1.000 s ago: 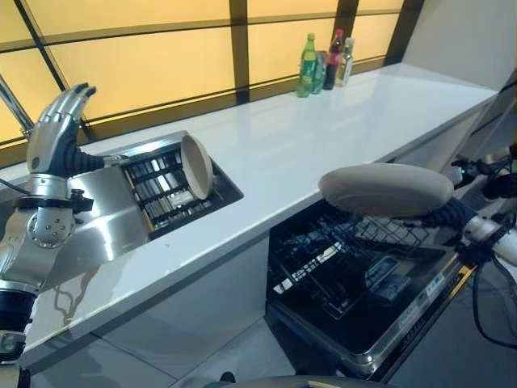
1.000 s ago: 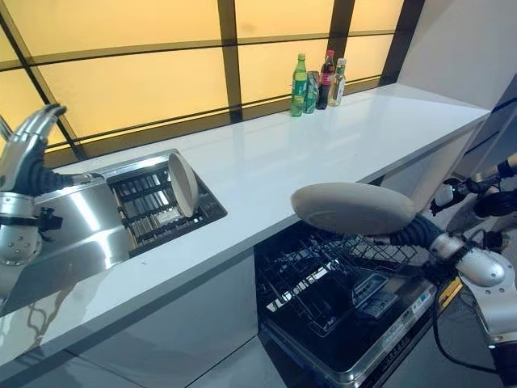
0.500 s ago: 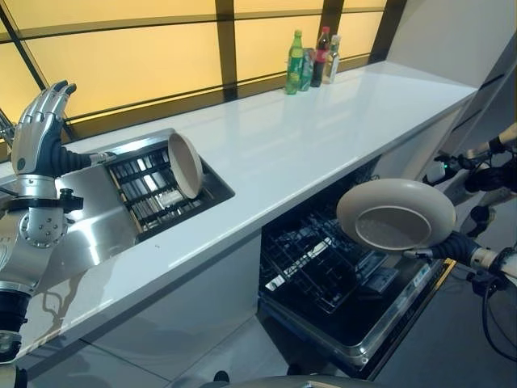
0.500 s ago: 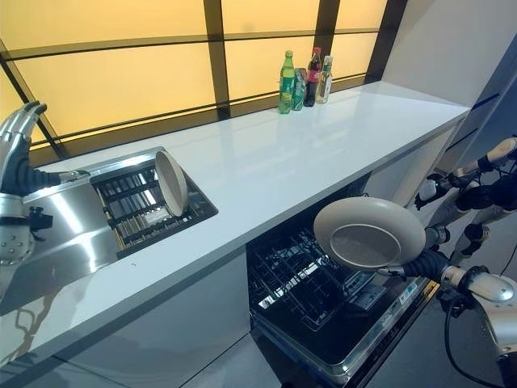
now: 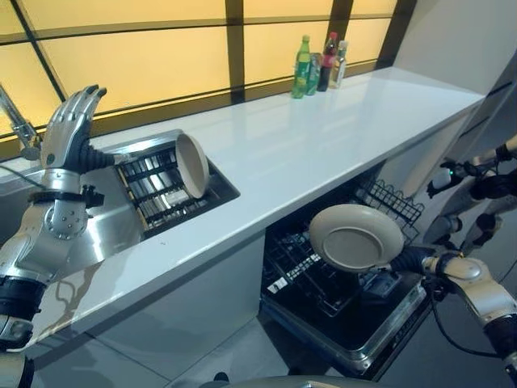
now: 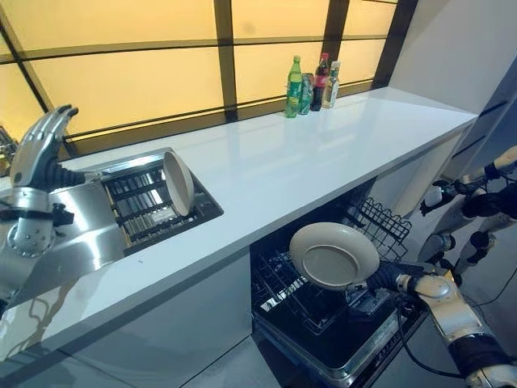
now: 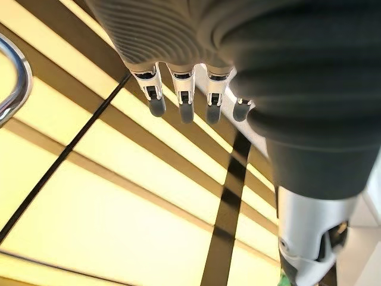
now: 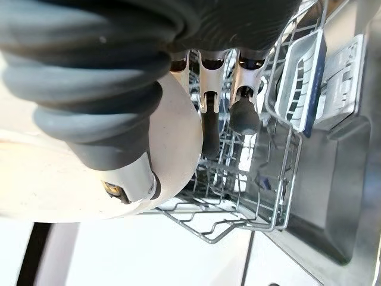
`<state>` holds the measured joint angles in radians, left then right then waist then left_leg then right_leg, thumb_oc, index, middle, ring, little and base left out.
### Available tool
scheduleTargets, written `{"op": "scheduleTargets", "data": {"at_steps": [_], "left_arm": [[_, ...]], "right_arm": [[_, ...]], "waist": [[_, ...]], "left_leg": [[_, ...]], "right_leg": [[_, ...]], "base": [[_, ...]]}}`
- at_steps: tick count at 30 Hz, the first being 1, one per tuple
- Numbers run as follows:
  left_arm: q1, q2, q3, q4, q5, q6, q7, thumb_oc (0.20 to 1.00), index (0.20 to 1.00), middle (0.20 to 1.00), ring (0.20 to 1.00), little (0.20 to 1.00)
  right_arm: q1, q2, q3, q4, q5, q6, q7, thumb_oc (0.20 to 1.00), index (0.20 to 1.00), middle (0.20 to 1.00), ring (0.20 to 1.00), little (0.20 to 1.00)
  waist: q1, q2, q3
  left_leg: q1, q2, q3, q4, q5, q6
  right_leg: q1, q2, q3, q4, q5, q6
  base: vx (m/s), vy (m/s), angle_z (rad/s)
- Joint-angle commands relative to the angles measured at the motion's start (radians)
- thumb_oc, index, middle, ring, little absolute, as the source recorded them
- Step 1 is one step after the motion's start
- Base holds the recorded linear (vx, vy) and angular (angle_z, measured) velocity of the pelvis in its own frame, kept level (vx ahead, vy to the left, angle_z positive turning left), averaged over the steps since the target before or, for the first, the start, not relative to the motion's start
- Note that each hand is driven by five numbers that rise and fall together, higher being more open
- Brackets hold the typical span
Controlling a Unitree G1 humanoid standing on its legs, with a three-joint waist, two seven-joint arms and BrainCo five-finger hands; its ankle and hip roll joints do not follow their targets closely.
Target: Pick up plates and place into dishwasher.
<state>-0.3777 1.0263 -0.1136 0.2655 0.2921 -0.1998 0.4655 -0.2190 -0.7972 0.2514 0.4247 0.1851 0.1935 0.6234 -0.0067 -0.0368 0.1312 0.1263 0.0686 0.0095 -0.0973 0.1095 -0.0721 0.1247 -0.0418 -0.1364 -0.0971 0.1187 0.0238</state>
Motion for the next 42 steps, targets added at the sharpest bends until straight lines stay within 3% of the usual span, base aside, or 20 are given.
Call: {"op": "scheduleTargets", "data": {"at_steps": [1, 11, 24, 31, 42], "left_arm": [[-0.151, -0.007, -0.050, 0.001, -0.024, 0.011, 0.012, 1.000, 1.000, 1.000, 1.000, 1.000], [-0.263, -0.028, -0.133, -0.010, -0.041, 0.030, -0.005, 1.000, 1.000, 1.000, 1.000, 1.000], [-0.309, -0.045, -0.161, -0.061, -0.045, 0.072, -0.053, 1.000, 1.000, 1.000, 1.000, 1.000], [-0.246, -0.029, -0.123, -0.089, -0.046, 0.072, -0.076, 1.000, 1.000, 1.000, 1.000, 1.000], [-0.226, 0.009, -0.110, -0.080, -0.065, 0.059, -0.088, 1.000, 1.000, 1.000, 1.000, 1.000]], "right_arm": [[-0.204, 0.006, 0.081, 0.083, -0.013, 0.023, -0.004, 0.200, 0.200, 0.200, 0.200, 0.200], [-0.363, 0.106, 0.196, 0.351, -0.056, 0.096, 0.037, 0.200, 0.200, 0.200, 0.200, 0.200], [-0.384, 0.202, 0.195, 0.736, -0.238, 0.149, 0.012, 0.200, 0.200, 0.200, 0.200, 0.200], [-0.342, 0.155, 0.136, 0.777, -0.266, 0.208, -0.039, 0.200, 0.200, 0.200, 0.200, 0.200], [-0.316, 0.007, 0.055, 0.755, -0.239, 0.174, -0.006, 0.200, 0.200, 0.200, 0.200, 0.200]], "waist": [[0.041, 0.008, 0.005], [0.085, 0.011, -0.005], [0.124, 0.026, -0.012], [0.128, 0.028, -0.005], [0.104, 0.013, 0.005]], "left_leg": [[0.044, -0.052, 0.009, 0.023, -0.179, 0.026], [0.044, -0.055, -0.009, 0.022, -0.176, 0.026], [0.052, -0.057, -0.027, 0.022, -0.180, 0.031], [0.057, -0.057, -0.031, 0.022, -0.182, 0.034], [0.064, -0.056, -0.021, 0.018, -0.183, 0.036]], "right_leg": [[0.034, -0.069, -0.017, 0.010, -0.121, 0.093], [0.044, -0.071, -0.040, 0.010, -0.128, 0.086], [0.059, -0.071, -0.047, 0.010, -0.138, 0.080], [0.064, -0.069, -0.043, 0.010, -0.138, 0.078], [0.062, -0.063, -0.030, 0.010, -0.131, 0.084]], "base": [[0.01, 0.001, 0.17], [0.02, 0.007, 0.09], [0.02, 0.009, 0.04], [0.00, 0.000, 0.00], [0.00, -0.006, 0.06]]}}
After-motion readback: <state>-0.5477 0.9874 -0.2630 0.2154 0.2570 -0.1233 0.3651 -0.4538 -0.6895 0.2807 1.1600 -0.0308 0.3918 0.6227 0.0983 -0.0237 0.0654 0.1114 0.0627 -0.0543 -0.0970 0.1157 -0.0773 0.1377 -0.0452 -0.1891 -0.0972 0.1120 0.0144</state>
